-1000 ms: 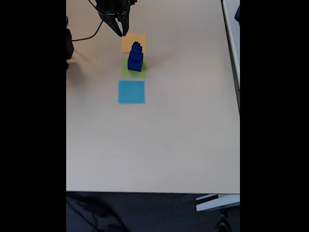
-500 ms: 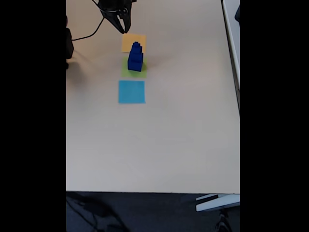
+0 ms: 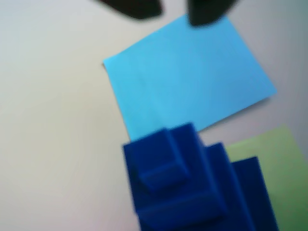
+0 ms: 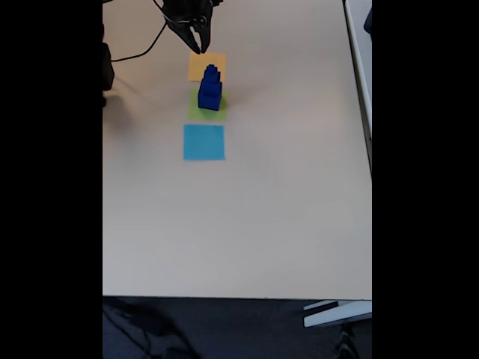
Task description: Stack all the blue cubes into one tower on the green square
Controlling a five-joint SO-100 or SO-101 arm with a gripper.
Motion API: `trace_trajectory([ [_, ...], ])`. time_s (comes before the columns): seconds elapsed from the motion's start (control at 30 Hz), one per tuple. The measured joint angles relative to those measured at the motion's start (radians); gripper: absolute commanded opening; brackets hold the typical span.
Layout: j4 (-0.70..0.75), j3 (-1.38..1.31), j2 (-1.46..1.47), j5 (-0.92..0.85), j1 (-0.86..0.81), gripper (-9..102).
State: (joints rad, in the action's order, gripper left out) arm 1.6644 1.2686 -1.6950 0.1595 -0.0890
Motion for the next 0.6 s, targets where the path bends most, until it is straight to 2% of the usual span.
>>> trace_trajectory([
  [0.6, -0.008, 0.000, 0.011, 0.043, 0.049, 0],
])
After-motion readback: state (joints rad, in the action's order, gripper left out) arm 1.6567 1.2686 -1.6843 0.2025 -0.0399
